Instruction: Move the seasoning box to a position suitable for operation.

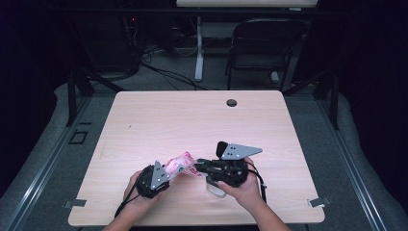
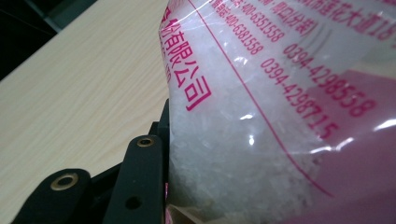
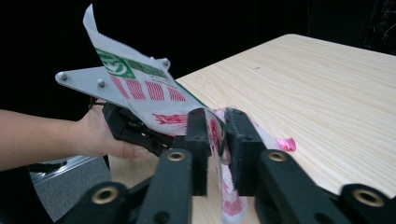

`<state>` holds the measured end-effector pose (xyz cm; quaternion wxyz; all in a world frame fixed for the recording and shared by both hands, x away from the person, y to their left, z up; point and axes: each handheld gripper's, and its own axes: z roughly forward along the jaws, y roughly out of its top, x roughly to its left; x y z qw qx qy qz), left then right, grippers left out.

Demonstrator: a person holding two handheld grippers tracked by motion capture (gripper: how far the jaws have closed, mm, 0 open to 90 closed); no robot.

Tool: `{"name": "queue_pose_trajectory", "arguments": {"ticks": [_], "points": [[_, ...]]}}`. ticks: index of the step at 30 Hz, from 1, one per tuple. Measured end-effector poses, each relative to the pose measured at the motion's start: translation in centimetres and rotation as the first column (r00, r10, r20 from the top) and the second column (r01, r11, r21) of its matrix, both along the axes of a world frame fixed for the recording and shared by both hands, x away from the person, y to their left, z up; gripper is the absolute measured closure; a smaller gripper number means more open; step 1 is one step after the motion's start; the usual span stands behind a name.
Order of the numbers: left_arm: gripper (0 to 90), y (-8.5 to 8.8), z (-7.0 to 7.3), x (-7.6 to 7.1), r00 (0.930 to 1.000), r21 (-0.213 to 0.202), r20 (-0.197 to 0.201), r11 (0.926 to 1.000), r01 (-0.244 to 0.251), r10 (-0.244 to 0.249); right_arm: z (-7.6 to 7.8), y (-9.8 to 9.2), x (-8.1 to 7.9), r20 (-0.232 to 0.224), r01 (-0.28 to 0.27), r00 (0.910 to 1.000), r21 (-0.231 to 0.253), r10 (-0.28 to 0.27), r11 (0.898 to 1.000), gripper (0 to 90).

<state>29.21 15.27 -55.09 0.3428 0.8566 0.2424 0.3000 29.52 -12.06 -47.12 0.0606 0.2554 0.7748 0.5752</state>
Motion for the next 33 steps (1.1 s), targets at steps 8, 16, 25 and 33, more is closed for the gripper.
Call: {"name": "queue_pose_trajectory", "arguments": {"ticks": [8, 16, 25, 33], "points": [[64.7, -0.5, 0.3, 0.3, 0.9996, 0.009, 0.028, 0.9999, 0.006, -0.006, -0.1, -0.4, -0.4, -0.002, 0.017, 0.9999, -0.002, -0.017, 1.000, 89.9], [64.8, -1.3, 1.0, 0.9, 0.9985, 0.006, 0.049, 0.9997, 0.022, -0.022, 0.5, -1.2, -0.7, 0.012, 0.045, 0.9989, 0.003, -0.045, 0.999, 90.0], [64.7, -2.7, 2.2, 2.1, 0.9905, 0.026, 0.135, 0.9994, 0.025, -0.028, 1.4, -2.3, -0.6, 0.045, 0.083, 0.9954, 0.022, -0.084, 0.996, 90.0], [64.8, -4.0, 2.8, 3.5, 0.9756, 0.061, 0.215, 0.9977, 0.029, -0.042, 1.6, -3.5, -0.1, 0.058, 0.132, 0.9891, 0.054, -0.136, 0.990, 90.0]]}}
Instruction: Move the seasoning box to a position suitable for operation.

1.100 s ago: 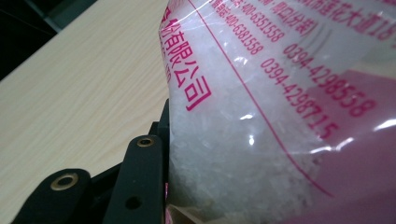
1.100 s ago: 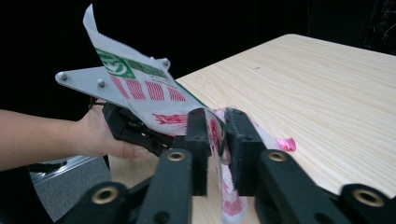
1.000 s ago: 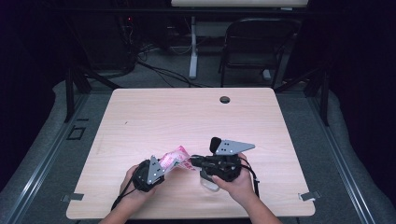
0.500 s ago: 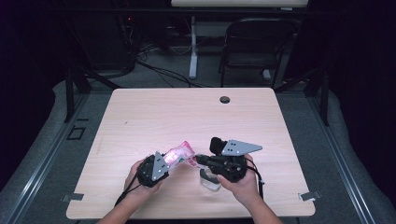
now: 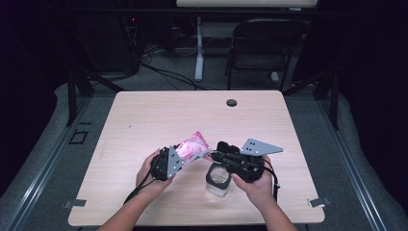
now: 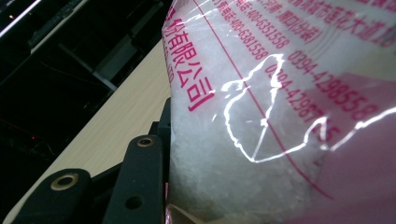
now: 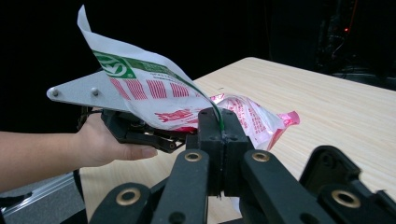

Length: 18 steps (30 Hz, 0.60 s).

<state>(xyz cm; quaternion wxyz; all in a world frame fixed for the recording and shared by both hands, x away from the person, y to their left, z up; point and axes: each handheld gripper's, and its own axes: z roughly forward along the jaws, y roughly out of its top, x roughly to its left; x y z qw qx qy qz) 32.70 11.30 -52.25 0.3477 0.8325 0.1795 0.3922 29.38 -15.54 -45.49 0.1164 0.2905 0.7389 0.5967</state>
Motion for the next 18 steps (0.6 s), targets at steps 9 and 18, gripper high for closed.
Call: {"name": "queue_pose_trajectory", "arguments": {"ticks": [9, 18], "points": [[64.8, -0.44, -0.41, 0.88, 0.9994, 0.004, 0.030, 0.9999, 0.015, -0.015, -0.12, -0.40, 0.35, 0.005, 0.029, 0.9996, -0.020, -0.029, 0.999, 90.0], [64.8, -0.42, -0.04, 0.81, 0.9959, 0.045, 0.089, 0.9989, 0.013, -0.017, -0.27, -0.47, 0.33, 0.006, 0.025, 0.9997, -0.015, -0.025, 1.000, 90.0]]}}
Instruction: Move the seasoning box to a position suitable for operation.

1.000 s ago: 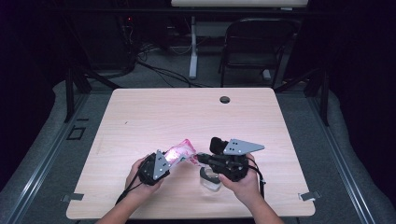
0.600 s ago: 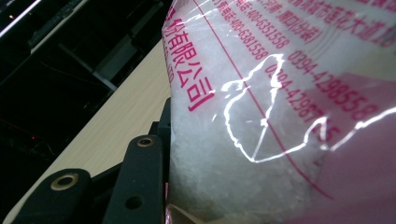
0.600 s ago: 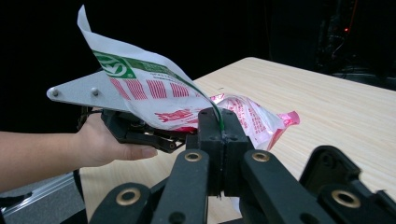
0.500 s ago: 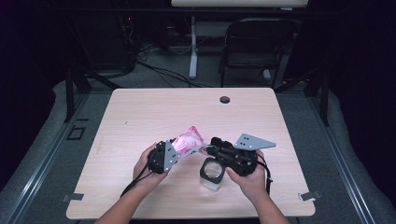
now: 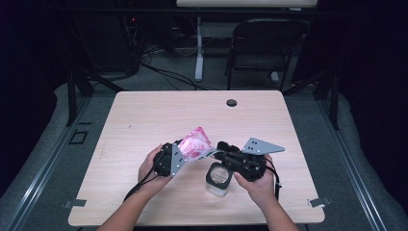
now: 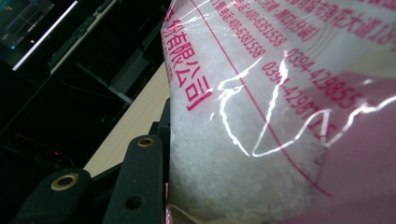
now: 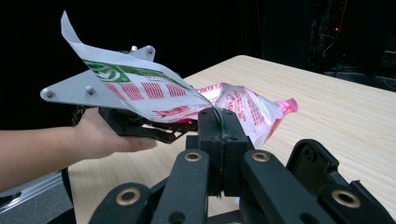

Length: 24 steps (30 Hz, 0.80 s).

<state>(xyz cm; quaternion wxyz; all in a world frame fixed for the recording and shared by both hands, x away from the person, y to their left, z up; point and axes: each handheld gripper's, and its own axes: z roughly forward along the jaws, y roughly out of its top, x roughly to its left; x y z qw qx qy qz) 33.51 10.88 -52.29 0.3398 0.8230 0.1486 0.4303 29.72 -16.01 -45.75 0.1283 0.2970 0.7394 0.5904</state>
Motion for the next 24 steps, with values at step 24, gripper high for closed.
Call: {"name": "queue_pose_trajectory", "arguments": {"ticks": [24], "points": [[64.9, 0.1, 0.4, -1.0, 0.9885, 0.135, 0.149, 0.9908, 0.004, -0.024, -1.0, -0.3, -1.2, -0.025, -0.026, 0.9994, -0.045, 0.025, 0.999, 90.0]]}}
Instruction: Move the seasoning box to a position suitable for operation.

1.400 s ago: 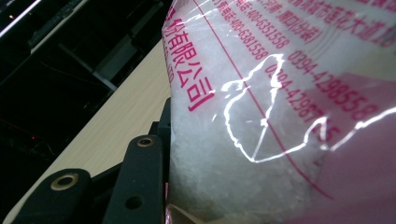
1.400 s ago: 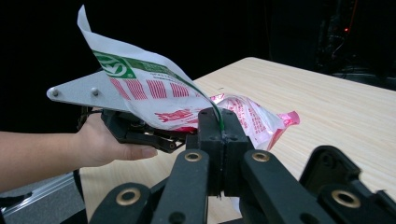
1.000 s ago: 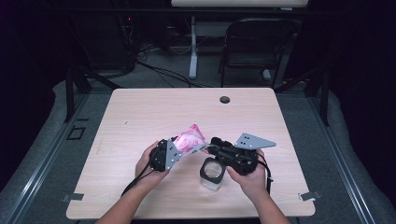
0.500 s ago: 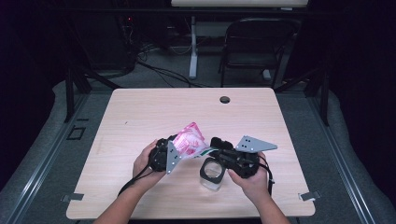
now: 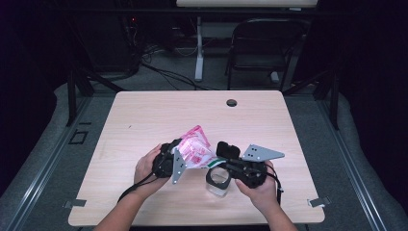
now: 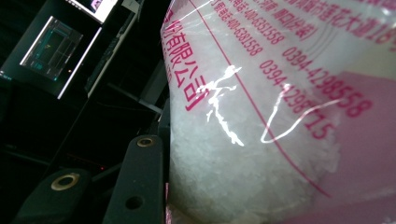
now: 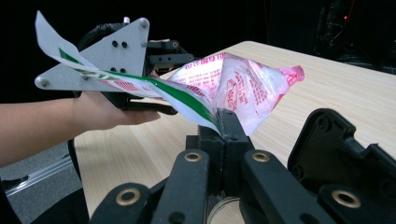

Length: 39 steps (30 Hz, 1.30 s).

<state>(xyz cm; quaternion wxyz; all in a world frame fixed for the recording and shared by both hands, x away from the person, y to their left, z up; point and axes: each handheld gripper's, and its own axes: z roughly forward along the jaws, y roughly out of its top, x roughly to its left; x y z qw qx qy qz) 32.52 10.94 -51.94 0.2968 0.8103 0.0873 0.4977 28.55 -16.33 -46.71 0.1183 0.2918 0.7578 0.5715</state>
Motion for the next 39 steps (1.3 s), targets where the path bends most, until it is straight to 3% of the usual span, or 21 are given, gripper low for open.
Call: {"name": "queue_pose_trajectory", "arguments": {"ticks": [7, 24, 27, 39], "points": [[65.0, 0.1, -0.2, 0.0, 0.9999, 0.009, -0.005, 0.9999, 0.009, -0.009, -0.1, 0.1, -0.2, 0.001, -0.003, 1.0000, -0.024, 0.003, 1.000, 90.0], [65.0, 0.2, 0.0, -0.2, 0.9993, 0.031, 0.038, 0.9995, -0.001, 0.000, 0.1, 0.5, -0.2, -0.001, -0.015, 0.9999, -0.073, 0.015, 0.997, 90.0], [64.9, 0.2, 0.0, -0.3, 0.9992, 0.024, 0.040, 0.9997, -0.001, 0.000, 0.1, 0.5, -0.3, 0.001, -0.010, 0.9999, -0.072, 0.010, 0.997, 90.0], [64.9, -0.2, -0.4, -0.7, 0.9978, 0.077, 0.066, 0.9970, -0.007, 0.002, -1.4, 0.1, -0.9, -0.011, 0.006, 0.9999, -0.034, -0.006, 0.999, 90.0]]}}
